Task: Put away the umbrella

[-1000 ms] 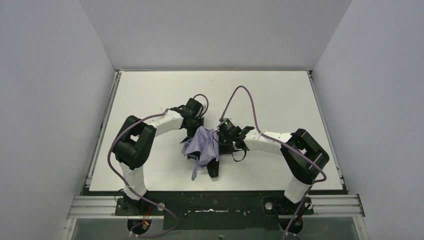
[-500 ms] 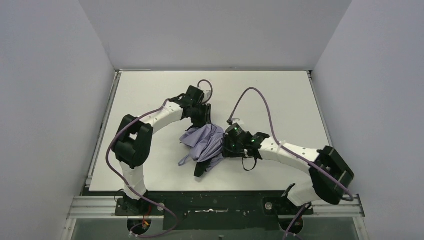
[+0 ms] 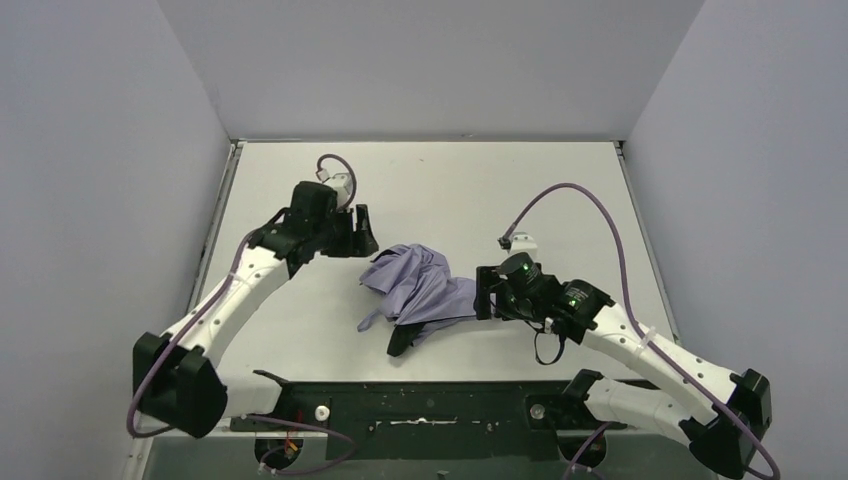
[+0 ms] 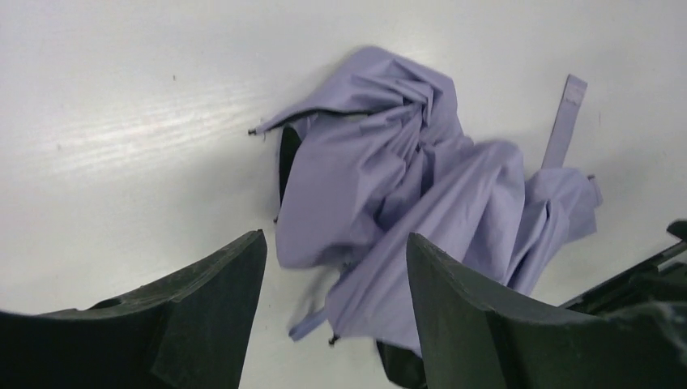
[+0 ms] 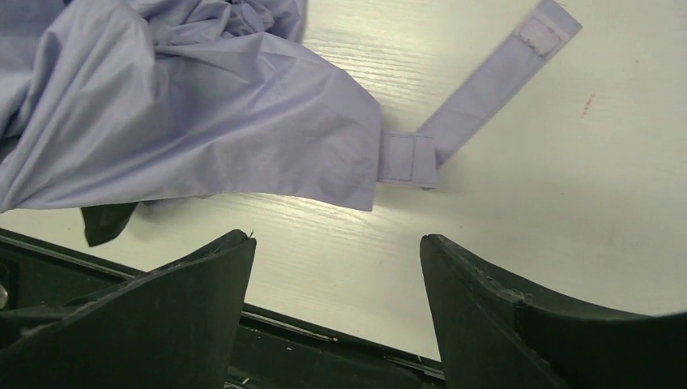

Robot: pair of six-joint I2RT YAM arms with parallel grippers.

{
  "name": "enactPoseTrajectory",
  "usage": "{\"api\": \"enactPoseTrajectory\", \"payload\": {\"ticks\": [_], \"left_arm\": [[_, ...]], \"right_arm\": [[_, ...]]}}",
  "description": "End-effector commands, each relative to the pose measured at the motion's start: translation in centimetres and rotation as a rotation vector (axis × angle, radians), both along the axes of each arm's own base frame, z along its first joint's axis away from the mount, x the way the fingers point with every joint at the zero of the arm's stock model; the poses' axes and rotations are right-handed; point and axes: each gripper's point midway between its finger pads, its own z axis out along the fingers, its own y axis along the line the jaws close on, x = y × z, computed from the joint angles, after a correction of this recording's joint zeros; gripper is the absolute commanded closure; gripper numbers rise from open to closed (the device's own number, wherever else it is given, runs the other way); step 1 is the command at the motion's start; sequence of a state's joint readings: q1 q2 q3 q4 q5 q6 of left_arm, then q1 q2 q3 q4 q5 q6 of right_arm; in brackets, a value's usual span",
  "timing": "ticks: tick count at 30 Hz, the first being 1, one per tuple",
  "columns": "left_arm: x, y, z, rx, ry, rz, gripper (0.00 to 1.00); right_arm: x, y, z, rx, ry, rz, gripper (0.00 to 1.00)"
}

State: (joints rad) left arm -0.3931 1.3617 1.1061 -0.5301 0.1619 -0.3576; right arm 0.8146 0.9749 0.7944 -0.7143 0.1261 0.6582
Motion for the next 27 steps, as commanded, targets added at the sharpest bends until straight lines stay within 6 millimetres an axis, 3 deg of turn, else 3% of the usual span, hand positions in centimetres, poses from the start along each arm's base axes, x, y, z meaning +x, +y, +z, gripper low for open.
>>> {"api": "enactPoseTrajectory", "payload": {"ticks": [1, 7, 14, 17, 23, 27], "left_arm": [[-4.6, 0.8, -0.6, -0.030, -0.016, 0.019, 0.38], [-10.8, -0.6, -2.2, -0.075, -0.071, -0.032, 0.37], [-14.4, -1.8, -4.9, -0.128, -0.089, -0.119, 0.37], [-14.9, -2.2, -5.8, -0.141, -0.091, -0.125, 0.37], [-13.8, -4.2, -6.2, -0.146, -0.103, -0.157, 0.37], [-13.4, -5.0, -6.4, -0.141, -0.107, -0.177, 0.38]], "right_arm": [[0.5, -1.5, -0.2, -0.044, 0.009, -0.014, 0.23], [0.7, -0.1, -1.5, 0.068, 0.074, 0.052, 0.23], [1.6, 0.8, -1.1, 0.151, 0.102, 0.082, 0.25], [1.3, 1.6, -1.2, 0.207, 0.105, 0.100, 0.28], [0.8, 1.9, -2.0, 0.264, 0.118, 0.064, 0.30], [1.2, 0.4, -2.7, 0.187, 0.108, 0.009, 0.25]]}}
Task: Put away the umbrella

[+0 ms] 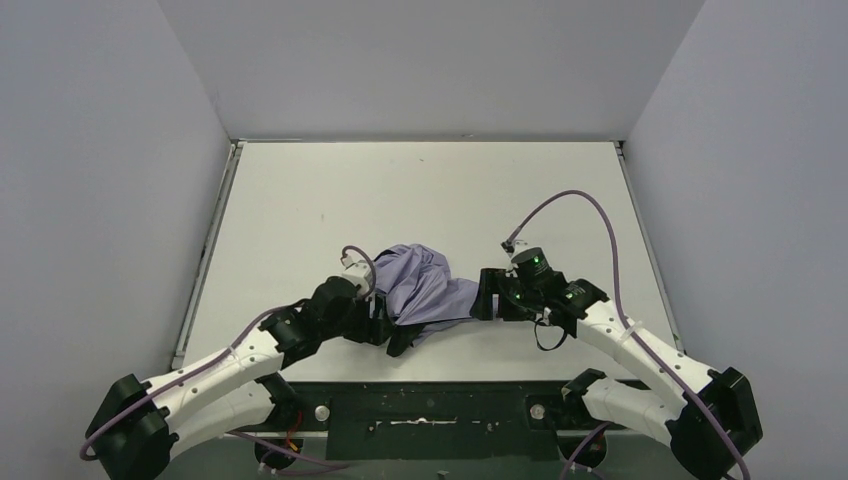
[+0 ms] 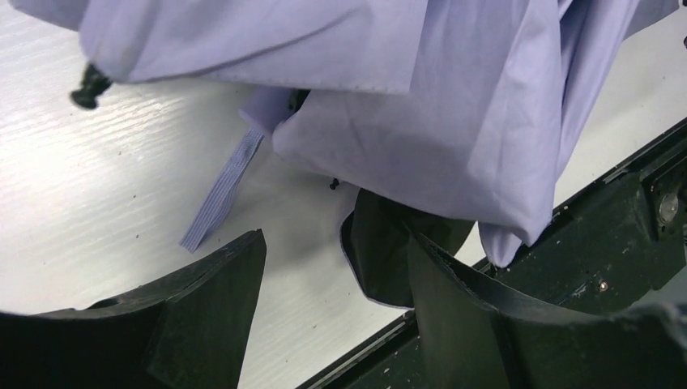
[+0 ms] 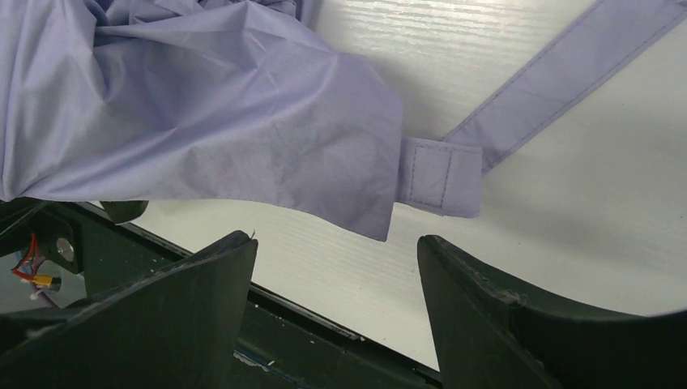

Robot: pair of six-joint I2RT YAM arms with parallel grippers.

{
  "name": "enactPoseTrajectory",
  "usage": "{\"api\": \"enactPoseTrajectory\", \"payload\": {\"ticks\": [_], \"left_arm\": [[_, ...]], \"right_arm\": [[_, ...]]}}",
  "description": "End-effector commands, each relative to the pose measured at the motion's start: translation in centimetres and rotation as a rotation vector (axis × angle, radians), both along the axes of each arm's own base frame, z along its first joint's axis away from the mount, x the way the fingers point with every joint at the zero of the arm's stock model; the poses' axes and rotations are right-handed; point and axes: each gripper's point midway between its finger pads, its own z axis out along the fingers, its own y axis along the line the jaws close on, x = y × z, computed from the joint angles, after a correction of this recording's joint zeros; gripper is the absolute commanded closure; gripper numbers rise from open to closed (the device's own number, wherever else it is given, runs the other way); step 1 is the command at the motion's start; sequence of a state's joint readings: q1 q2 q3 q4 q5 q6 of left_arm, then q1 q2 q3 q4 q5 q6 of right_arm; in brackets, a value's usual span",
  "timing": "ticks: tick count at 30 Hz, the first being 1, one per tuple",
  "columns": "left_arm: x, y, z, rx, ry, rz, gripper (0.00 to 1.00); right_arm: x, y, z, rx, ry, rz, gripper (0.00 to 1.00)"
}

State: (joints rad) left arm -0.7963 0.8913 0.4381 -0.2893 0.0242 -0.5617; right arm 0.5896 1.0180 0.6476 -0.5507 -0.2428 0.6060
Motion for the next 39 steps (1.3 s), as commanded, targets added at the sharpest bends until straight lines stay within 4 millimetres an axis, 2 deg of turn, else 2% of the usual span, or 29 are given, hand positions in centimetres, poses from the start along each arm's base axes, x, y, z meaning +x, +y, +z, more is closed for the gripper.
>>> {"api": "enactPoseTrajectory", "payload": {"ticks": [1, 4, 9, 15, 20, 25, 29, 31, 34, 39], "left_arm": [[2.4, -2.4, 3.1, -0.090, -0.112, -0.007, 0.38], [2.7, -2.6, 3.4, -0.094, -0.127, -0.008, 0.37], [4.8, -2.7, 3.8, -0.054, -0.172, 0.029, 0.36], [8.3, -3.4, 3.9, -0.068, -0.169, 0.019, 0.37], [12.2, -5.4, 5.1, -0.116, -0.199, -0.037, 0.38], [15.0, -7.6, 5.8, -0.108, -0.205, -0.097, 0.40], [16.7, -7.1, 7.1, -0.110, -0.214, -0.078, 0.40], [16.7, -6.4, 7.8, -0.102, -0.231, -0.061, 0.39], [15.7, -4.8, 7.8, -0.070, -0.221, -0.026, 0.35], [13.1, -2.5, 8.1, -0.053, -0.206, 0.004, 0.32]], "right_arm": [[1.7, -0.6, 1.2, -0.020, -0.082, -0.061, 0.23], [2.2, -1.1, 1.1, -0.053, -0.091, -0.076, 0.17], [2.7, 1.7, 1.9, 0.083, -0.091, -0.008, 0.19], [2.8, 2.9, 1.4, 0.146, -0.038, -0.020, 0.25], [3.1, 3.5, 1.2, 0.208, -0.020, -0.061, 0.27], [3.7, 3.1, 1.6, 0.215, -0.031, -0.112, 0.28], [3.7, 1.8, 1.5, 0.171, -0.023, -0.165, 0.27], [3.5, 0.9, 1.7, 0.135, -0.027, -0.185, 0.24], [3.5, -0.8, 2.6, 0.070, -0.068, -0.220, 0.23], [3.2, -3.4, 3.9, -0.053, -0.121, -0.223, 0.23]]}}
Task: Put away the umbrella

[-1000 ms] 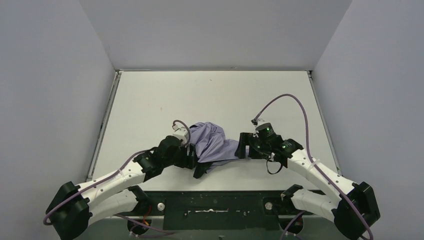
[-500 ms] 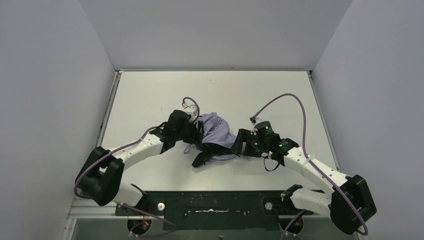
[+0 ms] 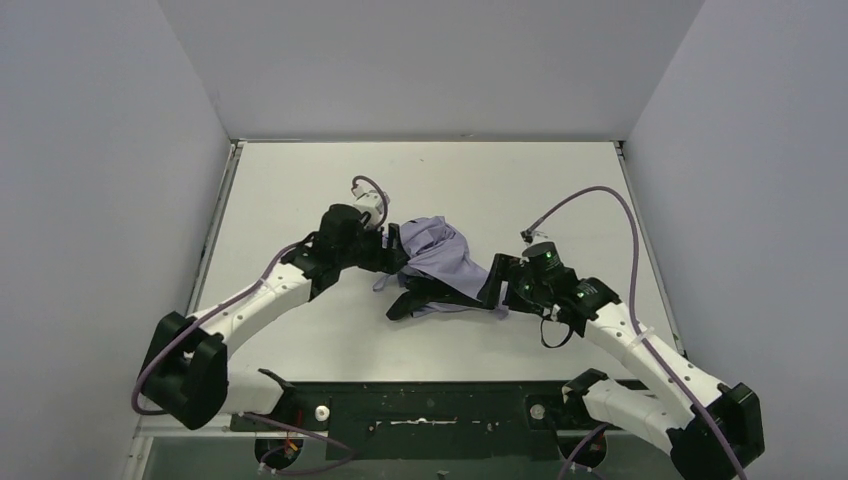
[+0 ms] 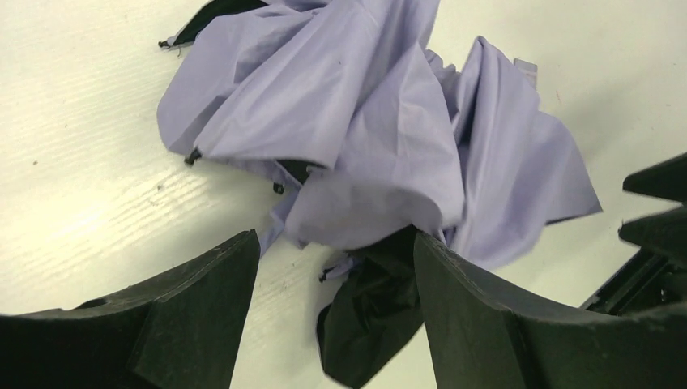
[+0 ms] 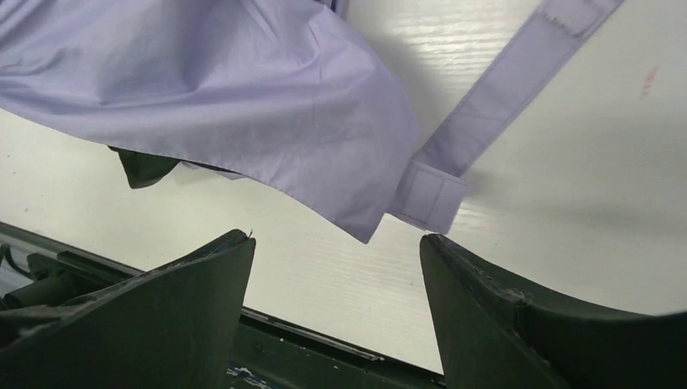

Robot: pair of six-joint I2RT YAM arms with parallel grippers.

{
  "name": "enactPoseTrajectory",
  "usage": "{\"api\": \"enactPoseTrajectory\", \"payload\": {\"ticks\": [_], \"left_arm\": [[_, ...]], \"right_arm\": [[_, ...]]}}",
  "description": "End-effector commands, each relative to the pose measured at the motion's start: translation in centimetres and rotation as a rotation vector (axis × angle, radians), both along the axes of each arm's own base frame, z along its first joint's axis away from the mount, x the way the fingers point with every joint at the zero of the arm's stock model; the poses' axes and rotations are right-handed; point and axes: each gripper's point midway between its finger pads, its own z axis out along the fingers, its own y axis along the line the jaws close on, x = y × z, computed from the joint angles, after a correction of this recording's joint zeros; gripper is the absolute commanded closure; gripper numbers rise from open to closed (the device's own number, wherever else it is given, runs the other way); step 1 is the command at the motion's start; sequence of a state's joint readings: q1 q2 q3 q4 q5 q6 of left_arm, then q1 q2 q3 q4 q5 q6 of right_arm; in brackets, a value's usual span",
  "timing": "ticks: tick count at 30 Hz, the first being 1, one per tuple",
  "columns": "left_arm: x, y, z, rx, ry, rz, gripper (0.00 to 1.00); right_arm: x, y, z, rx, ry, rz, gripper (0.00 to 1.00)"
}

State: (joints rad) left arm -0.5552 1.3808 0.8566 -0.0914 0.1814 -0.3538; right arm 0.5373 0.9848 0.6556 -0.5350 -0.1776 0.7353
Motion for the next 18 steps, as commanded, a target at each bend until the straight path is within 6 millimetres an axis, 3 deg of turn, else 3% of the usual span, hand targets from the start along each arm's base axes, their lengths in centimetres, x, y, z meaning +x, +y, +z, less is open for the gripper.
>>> {"api": "enactPoseTrajectory", "payload": {"ticks": [1, 4, 10, 14, 18], "left_arm": [[-1.8, 1.8, 2.4, -0.012, -0.050, 0.023, 0.32], [-3.5, 2.9, 2.3, -0.019, -0.036, 0.042, 0.32], [-6.2, 4.1, 1.0, -0.043, 0.004, 0.062, 0.32], [-7.1, 4.0, 0.7, -0.060, 0.022, 0.056, 0.32], [-7.3, 4.0, 0.7, -0.062, 0.025, 0.050, 0.32]], "right_arm": [[1.1, -2.7, 2.7, -0.134, -0.092, -0.026, 0.23], [1.2, -2.5, 2.0, -0.147, -0.078, 0.038, 0.23], [3.7, 0.3, 0.9, 0.023, -0.107, 0.175, 0.21], [4.6, 1.4, 0.6, 0.127, -0.113, 0.229, 0.22], [4.4, 0.9, -0.5, 0.127, -0.077, 0.222, 0.25]]}}
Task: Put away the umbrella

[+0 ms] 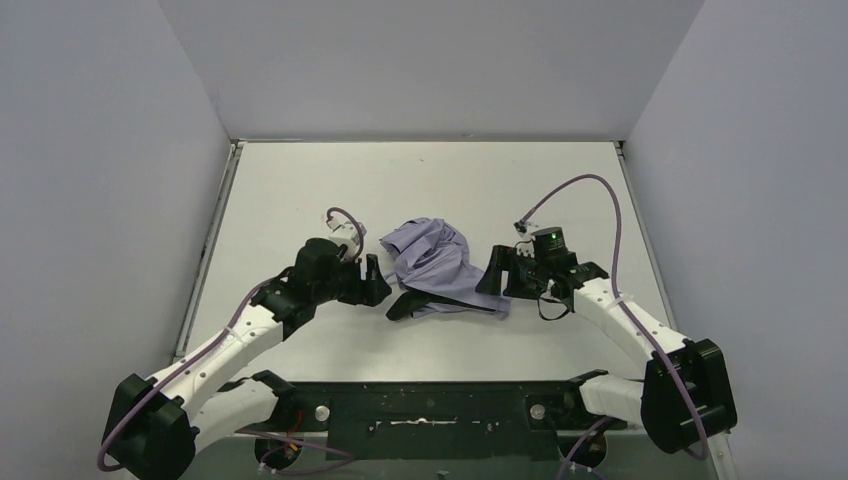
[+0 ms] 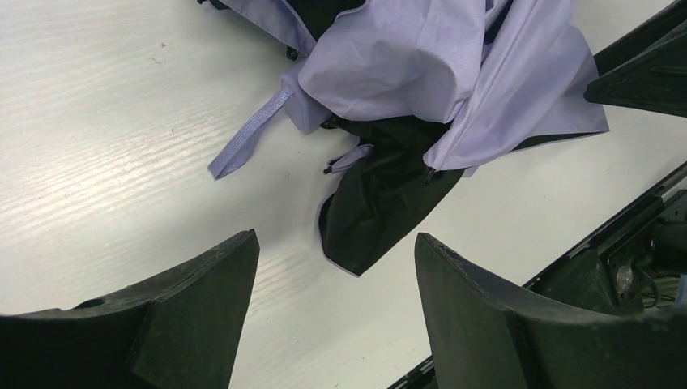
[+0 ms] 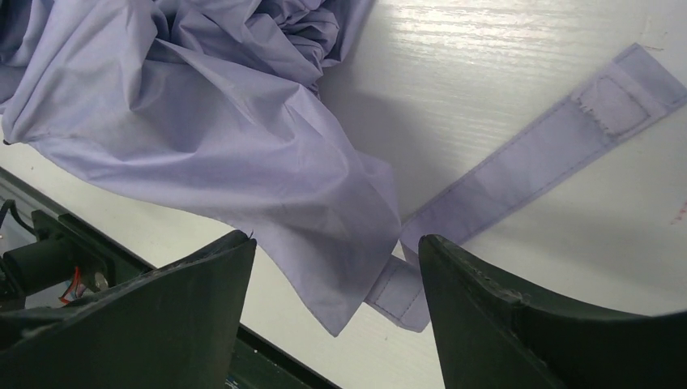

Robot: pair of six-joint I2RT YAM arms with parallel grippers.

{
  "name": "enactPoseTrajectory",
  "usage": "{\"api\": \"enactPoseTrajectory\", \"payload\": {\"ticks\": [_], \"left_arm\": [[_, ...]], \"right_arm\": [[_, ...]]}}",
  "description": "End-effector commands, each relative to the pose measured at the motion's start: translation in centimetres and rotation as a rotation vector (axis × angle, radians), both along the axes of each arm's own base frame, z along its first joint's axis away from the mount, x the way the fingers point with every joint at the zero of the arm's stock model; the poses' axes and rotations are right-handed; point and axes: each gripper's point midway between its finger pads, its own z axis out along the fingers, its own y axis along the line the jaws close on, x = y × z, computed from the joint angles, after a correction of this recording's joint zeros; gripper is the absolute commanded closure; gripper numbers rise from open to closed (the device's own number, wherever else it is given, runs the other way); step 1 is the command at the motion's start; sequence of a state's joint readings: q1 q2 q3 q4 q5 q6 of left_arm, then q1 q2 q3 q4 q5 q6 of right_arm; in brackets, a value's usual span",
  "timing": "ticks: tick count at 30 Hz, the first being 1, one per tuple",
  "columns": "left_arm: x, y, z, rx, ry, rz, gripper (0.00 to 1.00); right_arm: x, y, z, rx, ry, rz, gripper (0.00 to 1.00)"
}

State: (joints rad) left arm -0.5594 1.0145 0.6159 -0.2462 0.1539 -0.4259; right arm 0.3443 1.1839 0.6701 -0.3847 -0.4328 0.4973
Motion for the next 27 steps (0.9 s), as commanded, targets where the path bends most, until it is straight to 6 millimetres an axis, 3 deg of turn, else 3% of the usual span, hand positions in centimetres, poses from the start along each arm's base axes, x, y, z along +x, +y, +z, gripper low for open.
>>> {"api": "enactPoseTrajectory", "payload": {"ticks": [1, 10, 14, 16, 22, 27], "left_arm": [[0.0, -0.6, 1.6, -0.048, -0.033, -0.010, 0.32], [-0.1, -1.4, 1.2, -0.052, -0.023, -0.038, 0.32], [-0.2, -1.7, 1.1, -0.050, -0.024, -0.048, 0.32], [-0.3, -1.7, 0.9, -0.045, -0.023, -0.051, 0.32], [-0.6, -1.9, 0.6, -0.045, -0.016, -0.055, 0.32], [-0.8, -2.2, 1.1, -0.058, -0.032, -0.068, 0.32]], "right_arm": [[0.8, 1.1, 1.1, 0.081, -0.068, 0.066, 0.25], [-0.8, 1.7, -1.0, 0.155, -0.009, 0.067, 0.25], [-1.0, 2.2, -0.1, 0.203, -0.018, 0.066, 0.37], [-1.1, 2.3, 0.6, 0.220, -0.024, 0.064, 0.48], [-1.1, 3.8, 5.3, 0.347, -0.063, 0.092, 0.87], [0.1, 4.4, 11.2, 0.393, -0.130, 0.093, 0.95]]}}
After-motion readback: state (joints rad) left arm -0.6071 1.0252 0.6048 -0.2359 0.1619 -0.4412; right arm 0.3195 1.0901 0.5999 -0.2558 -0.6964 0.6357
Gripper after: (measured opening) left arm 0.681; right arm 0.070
